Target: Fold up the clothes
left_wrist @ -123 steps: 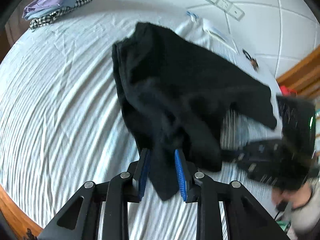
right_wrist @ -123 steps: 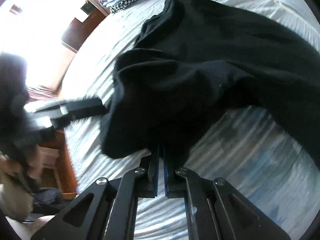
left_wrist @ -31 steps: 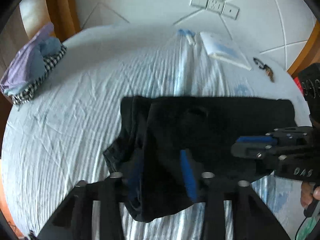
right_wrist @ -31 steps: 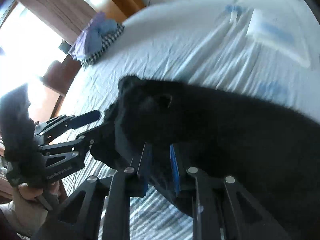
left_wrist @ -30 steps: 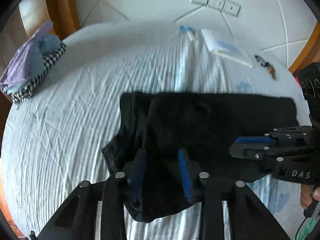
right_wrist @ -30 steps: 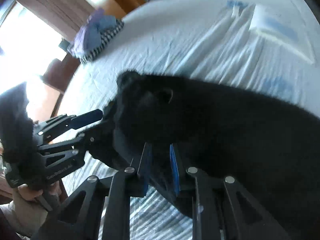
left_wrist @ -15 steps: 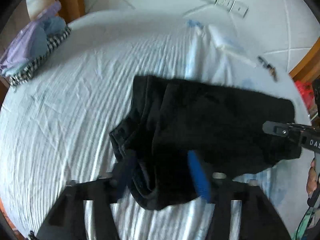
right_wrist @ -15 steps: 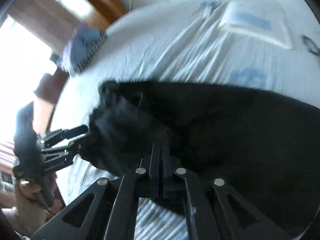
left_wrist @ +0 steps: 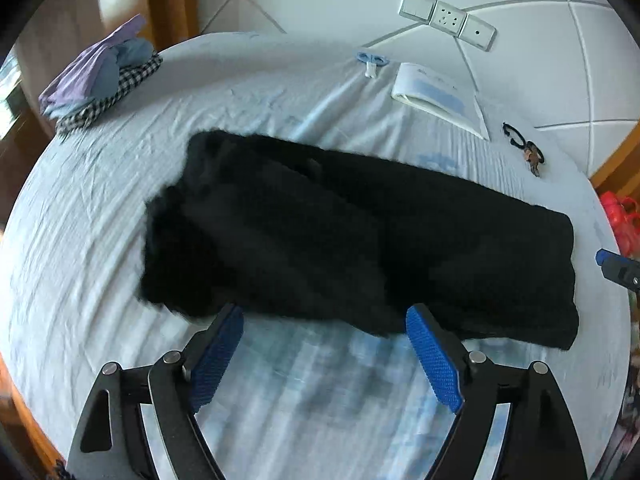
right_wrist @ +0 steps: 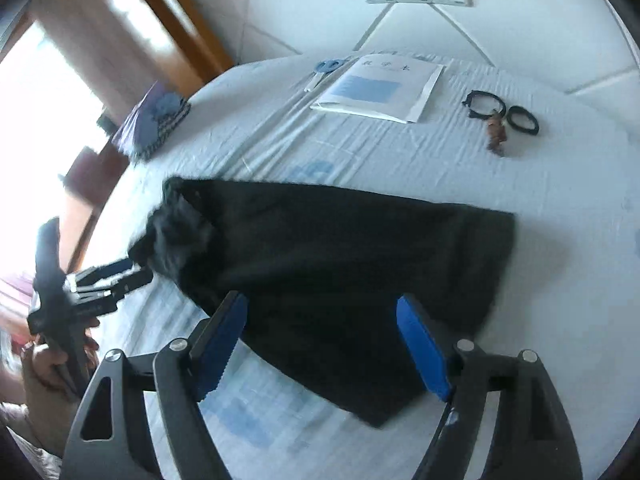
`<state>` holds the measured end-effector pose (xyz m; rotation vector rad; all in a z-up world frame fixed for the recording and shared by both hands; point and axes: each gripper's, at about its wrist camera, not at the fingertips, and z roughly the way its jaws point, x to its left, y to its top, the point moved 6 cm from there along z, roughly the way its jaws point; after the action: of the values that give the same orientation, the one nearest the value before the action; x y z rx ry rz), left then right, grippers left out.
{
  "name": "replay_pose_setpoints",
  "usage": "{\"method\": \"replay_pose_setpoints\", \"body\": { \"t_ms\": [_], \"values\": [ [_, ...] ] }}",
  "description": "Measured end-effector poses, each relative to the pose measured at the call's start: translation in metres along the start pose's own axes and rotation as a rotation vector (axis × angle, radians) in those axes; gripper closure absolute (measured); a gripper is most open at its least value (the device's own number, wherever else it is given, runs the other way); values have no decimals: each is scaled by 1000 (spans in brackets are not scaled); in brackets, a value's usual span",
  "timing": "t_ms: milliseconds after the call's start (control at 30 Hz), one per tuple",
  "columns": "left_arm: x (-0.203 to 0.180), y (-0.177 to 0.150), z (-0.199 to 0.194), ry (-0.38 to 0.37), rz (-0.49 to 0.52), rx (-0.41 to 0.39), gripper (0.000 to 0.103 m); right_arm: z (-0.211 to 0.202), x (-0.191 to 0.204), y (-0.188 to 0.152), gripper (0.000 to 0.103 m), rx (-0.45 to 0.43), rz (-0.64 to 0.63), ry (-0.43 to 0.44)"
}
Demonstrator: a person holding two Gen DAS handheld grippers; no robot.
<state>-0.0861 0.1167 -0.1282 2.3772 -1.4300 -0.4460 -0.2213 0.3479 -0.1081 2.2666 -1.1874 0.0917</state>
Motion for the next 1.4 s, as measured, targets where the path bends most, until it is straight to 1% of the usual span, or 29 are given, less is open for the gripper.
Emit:
{"method": "replay_pose_setpoints", "body": {
  "t_ms": [100,200,300,333,367,467,500,567,633,667,767,833,967,1000,1100,1167,1200,1267,1333,1400],
  "values": [
    [-40,-14,-3,27,-77,-14,19,-8,-30,-2,25,17,-93,10],
    [-80,-27,1,8,-163,7,19,-14,-52,-1,25,36,-166,9],
    [-113,-34,5,7,-216,4,19,-14,-62,6,26,52,-221,15],
    [-124,-37,8,1,-229,2,19,-13,-66,9,35,59,-237,10],
    [-135,-39,12,-8,-242,0,19,-11,-70,11,47,64,-253,6],
    [-165,-47,21,-33,-282,-7,19,-6,-82,16,55,72,-287,7],
    [-174,-52,24,-29,-290,1,19,-2,-86,16,57,80,-302,6],
    [-187,-59,29,-16,-307,18,18,5,-96,15,58,100,-321,19],
    [-197,-62,33,4,-334,17,18,13,-104,14,58,119,-351,35],
    [-201,-63,34,22,-357,10,18,16,-107,15,58,121,-374,40],
    [-215,-66,38,83,-409,-9,18,27,-113,20,58,127,-447,92],
    [-224,-69,41,119,-442,-21,15,32,-116,23,58,132,-498,114],
    [-242,-71,54,174,-474,-12,12,43,-118,27,58,143,-603,138],
    [-243,-71,58,185,-482,-6,11,46,-119,28,58,146,-629,144],
    [-247,-68,65,249,-490,-6,9,53,-120,31,58,152,-691,163],
    [-249,-68,67,269,-499,-8,8,52,-119,34,57,137,-729,171],
    [-250,-68,67,276,-508,-9,7,52,-119,36,57,128,-748,173],
    [-251,-68,68,286,-535,-11,7,55,-122,38,48,126,-766,162],
    [-252,-68,69,295,-553,-18,4,61,-127,40,46,135,-773,160],
    [-253,-67,71,299,-550,-13,2,68,-130,39,46,151,-774,168]
  ]
}}
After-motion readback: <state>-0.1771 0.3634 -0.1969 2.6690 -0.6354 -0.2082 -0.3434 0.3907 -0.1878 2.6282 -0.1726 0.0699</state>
